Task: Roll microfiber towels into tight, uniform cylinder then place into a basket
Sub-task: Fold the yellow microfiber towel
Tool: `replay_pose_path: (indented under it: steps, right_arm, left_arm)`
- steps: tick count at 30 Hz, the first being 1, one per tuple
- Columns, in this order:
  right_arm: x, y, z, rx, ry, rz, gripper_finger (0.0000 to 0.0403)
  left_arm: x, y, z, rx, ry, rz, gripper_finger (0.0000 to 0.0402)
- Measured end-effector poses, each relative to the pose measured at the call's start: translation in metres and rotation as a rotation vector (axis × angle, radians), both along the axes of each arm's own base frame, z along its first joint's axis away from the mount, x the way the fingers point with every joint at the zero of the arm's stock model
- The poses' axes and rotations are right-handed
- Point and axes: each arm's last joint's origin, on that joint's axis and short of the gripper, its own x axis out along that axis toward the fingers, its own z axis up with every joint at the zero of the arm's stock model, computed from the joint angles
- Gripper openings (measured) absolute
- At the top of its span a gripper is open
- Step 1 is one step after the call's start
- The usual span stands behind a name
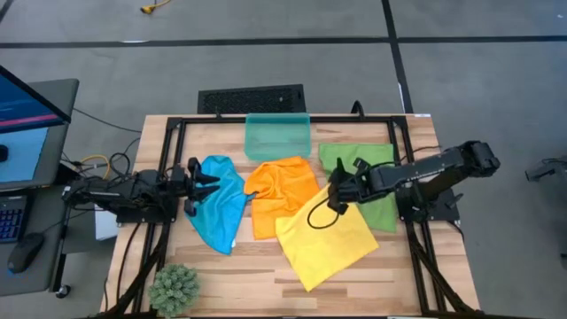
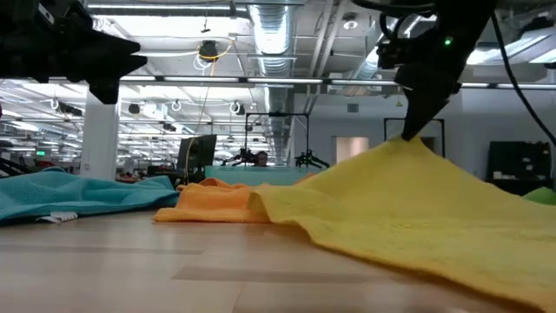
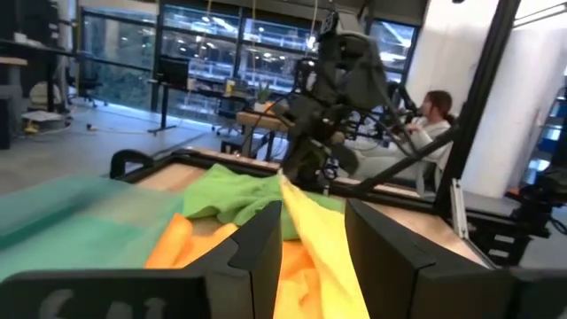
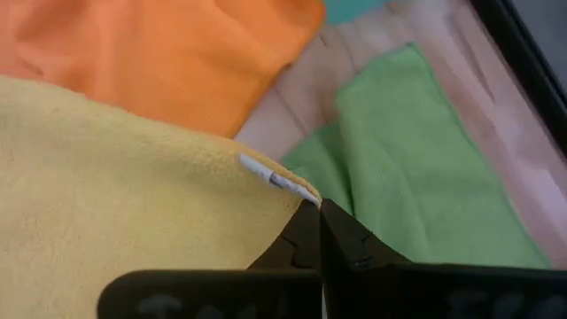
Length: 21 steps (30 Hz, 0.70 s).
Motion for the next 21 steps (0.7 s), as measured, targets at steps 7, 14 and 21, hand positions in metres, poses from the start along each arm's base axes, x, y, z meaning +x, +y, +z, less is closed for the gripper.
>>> replay_pose_path:
  steps: [7, 14, 21]
  right_arm:
    - [-0.003, 0.015, -0.007, 0.021, 0.021, 0.059, 0.0006]
    - [-0.005, 0.023, -0.008, 0.027, 0.011, 0.065, 0.0005]
    - [-0.005, 0.022, -0.008, 0.027, 0.012, 0.064, 0.0008]
  left_arm:
    - [0.000, -0.003, 0.002, -0.029, -0.026, -0.093, 0.0117]
    - [0.007, -0.001, -0.004, -0.092, 0.049, -0.040, 0.0117]
    - [0.020, -0.003, 0.009, -0.009, 0.016, -0.057, 0.0127]
